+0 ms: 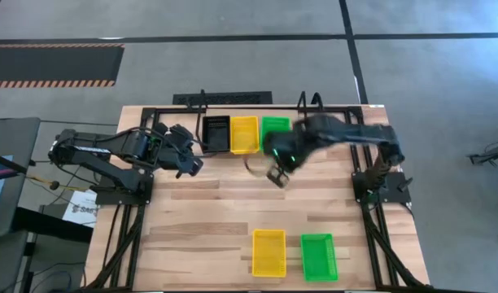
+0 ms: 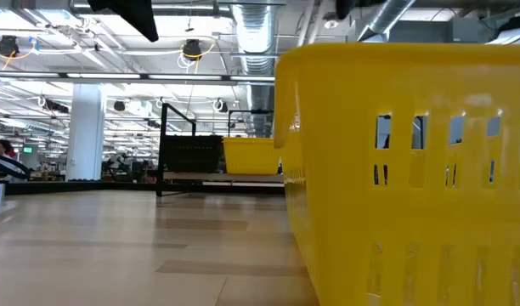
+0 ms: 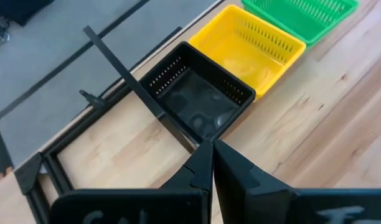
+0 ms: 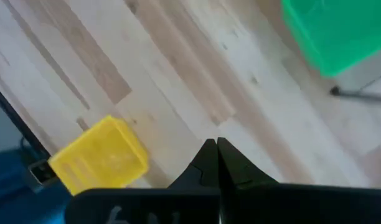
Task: Stack baskets on shelf by color
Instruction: Stack the green bin on top of the stacked green bins on the shelf
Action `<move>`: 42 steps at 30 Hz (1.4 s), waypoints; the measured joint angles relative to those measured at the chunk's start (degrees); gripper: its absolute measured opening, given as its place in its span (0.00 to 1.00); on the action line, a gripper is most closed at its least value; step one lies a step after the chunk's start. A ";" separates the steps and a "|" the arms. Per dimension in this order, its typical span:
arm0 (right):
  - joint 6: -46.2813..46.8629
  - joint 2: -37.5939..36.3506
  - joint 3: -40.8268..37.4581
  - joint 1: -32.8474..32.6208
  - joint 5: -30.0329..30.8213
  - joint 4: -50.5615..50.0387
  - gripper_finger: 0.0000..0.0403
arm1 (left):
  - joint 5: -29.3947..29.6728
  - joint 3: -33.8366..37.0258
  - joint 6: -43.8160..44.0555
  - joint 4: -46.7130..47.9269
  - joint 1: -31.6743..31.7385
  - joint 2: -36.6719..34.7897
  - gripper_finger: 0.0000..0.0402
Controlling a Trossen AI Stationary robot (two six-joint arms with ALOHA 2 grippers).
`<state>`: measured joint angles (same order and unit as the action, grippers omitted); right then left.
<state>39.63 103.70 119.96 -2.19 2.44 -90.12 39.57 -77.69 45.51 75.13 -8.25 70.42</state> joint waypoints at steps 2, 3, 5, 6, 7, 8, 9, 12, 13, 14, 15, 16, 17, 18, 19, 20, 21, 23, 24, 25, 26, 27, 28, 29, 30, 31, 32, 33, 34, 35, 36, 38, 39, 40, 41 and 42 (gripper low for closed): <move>6.86 -1.31 -0.99 -4.53 1.78 0.57 0.00 | -0.02 0.00 -1.84 0.01 0.00 -0.02 0.00; 10.61 -1.76 -1.16 -6.71 2.22 0.91 0.00 | -0.02 0.00 -2.51 0.00 -0.01 -0.03 0.00; 18.76 -2.41 -1.09 -11.05 3.23 0.17 0.00 | -0.13 0.00 -3.40 -0.02 -0.02 -0.01 0.00; 22.16 -2.47 -1.11 -13.32 3.80 -0.06 0.00 | -0.16 0.00 -3.85 -0.01 0.00 -0.01 0.00; 25.03 -2.42 -1.25 -15.56 4.02 -0.01 0.00 | -0.36 0.00 -4.26 -0.03 0.00 -0.01 0.00; 27.91 -2.27 -1.32 -17.52 4.11 0.07 0.00 | -0.62 0.00 -4.37 -0.01 0.00 -0.01 0.00; 30.84 -2.01 -1.38 -19.38 4.12 0.12 0.00 | -0.82 0.00 -4.37 -0.01 0.00 -0.01 0.00; 37.25 -1.11 -2.83 -24.22 4.19 0.12 0.01 | -1.74 0.00 -4.37 -0.02 0.00 -0.01 0.00; 39.15 -1.03 -4.06 -25.83 4.12 0.06 0.01 | -1.84 0.00 -4.37 -0.04 -0.01 -0.01 0.00; 41.47 -1.01 -5.44 -27.28 4.07 0.17 0.01 | -1.84 0.00 -4.37 -0.03 0.00 -0.01 0.00; 44.34 -1.06 -7.00 -28.59 3.85 0.14 0.02 | -1.86 0.00 -4.35 -0.02 -0.01 -0.01 0.00; 47.35 -1.12 -8.73 -30.00 3.49 0.00 0.02 | -1.84 0.00 -4.35 -0.04 0.00 -0.01 0.00; 50.27 -1.10 -10.51 -31.39 3.25 -0.09 0.03 | -1.86 0.00 -4.35 -0.04 0.00 -0.01 0.00; 53.44 -1.01 -12.11 -32.82 2.52 -0.04 0.04 | -1.86 0.00 -4.35 -0.04 0.00 -0.01 0.00; 56.52 -1.01 -13.54 -34.17 1.46 0.11 0.05 | -1.84 0.00 -4.24 -0.04 0.00 -0.01 0.00; 59.83 -1.02 -14.93 -35.57 0.44 0.20 0.06 | -1.85 0.00 -3.89 -0.04 0.00 -0.01 0.00; 63.43 -1.06 -16.41 -36.92 -0.53 0.40 0.08 | -1.86 0.00 -3.44 -0.04 -0.01 -0.01 0.00; 70.05 -1.03 -19.42 -39.63 -2.29 2.07 0.11 | -1.91 0.00 -2.49 -0.04 0.00 -0.01 0.00; 73.01 -1.02 -20.85 -40.84 -2.85 3.45 0.13 | -2.22 0.00 -1.99 -0.04 0.00 -0.01 0.00; 75.55 -1.01 -21.89 -42.10 -3.27 4.81 0.15 | -2.68 0.00 -1.62 -0.04 0.00 -0.01 0.00; 78.30 -1.01 -22.78 -43.43 -3.34 5.86 0.17 | -3.23 0.00 -1.45 -0.06 0.00 -0.01 0.00; 80.96 -1.01 -23.49 -44.59 -3.36 6.67 0.18 | -3.58 0.00 -1.42 -0.06 -0.02 -0.01 0.00; 83.25 -1.01 -24.20 -45.68 -3.36 7.41 0.20 | -3.81 0.00 -1.36 -0.07 -0.02 -0.01 0.00; 85.38 -1.01 -24.88 -46.70 -3.33 8.32 0.22 | -4.05 0.00 -1.22 -0.08 0.00 -0.01 0.00; 87.49 -1.01 -25.45 -47.57 -3.35 9.02 0.24 | -4.57 0.00 -0.87 -0.12 -0.01 -0.01 0.00; 89.62 -1.01 -26.04 -48.42 -3.36 9.75 0.26 | -4.85 0.00 -0.77 -0.20 0.00 -0.01 0.00; 91.58 -1.01 -26.75 -49.13 -3.32 10.55 0.28 | -4.83 0.00 -0.74 -0.28 0.00 -0.01 0.00; 92.56 -1.03 -27.55 -49.69 -3.38 11.46 0.30 | -4.83 0.00 -0.74 -0.36 0.00 -0.01 0.00; 92.78 -1.03 -28.49 -50.09 -3.41 12.68 0.33 | -4.83 0.00 -0.74 -0.60 -0.01 -0.01 0.00; 92.79 -1.01 -29.38 -50.24 -3.51 13.97 0.35 | -4.83 0.00 -0.74 -0.90 -0.02 -0.01 0.00; 92.77 -1.01 -30.13 -50.25 -3.74 15.11 0.37 | -4.83 0.00 -0.72 -1.20 0.00 -0.01 0.00; 92.57 -0.98 -32.09 -50.17 -3.70 17.46 0.42 | -4.83 0.00 -0.72 -1.60 0.00 -0.01 0.00; 92.59 -0.71 -33.12 -50.09 -3.72 18.06 0.44 | -4.83 0.00 -0.70 -1.65 0.00 -0.01 0.00; 92.67 -0.36 -34.07 -50.06 -3.79 18.36 0.46 | -4.83 0.00 -0.64 -1.72 -0.01 -0.01 0.00; 92.81 -0.07 -34.87 -50.06 -4.15 18.45 0.47 | -4.84 0.00 -0.37 -1.77 0.00 -0.01 0.00; 92.83 -0.02 -35.81 -50.06 -5.08 18.89 0.49 | -4.85 0.00 -0.10 -1.74 0.00 -0.01 0.00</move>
<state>132.46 103.68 84.15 -52.25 -2.64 -71.23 34.72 -77.69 45.42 73.39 -8.25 70.41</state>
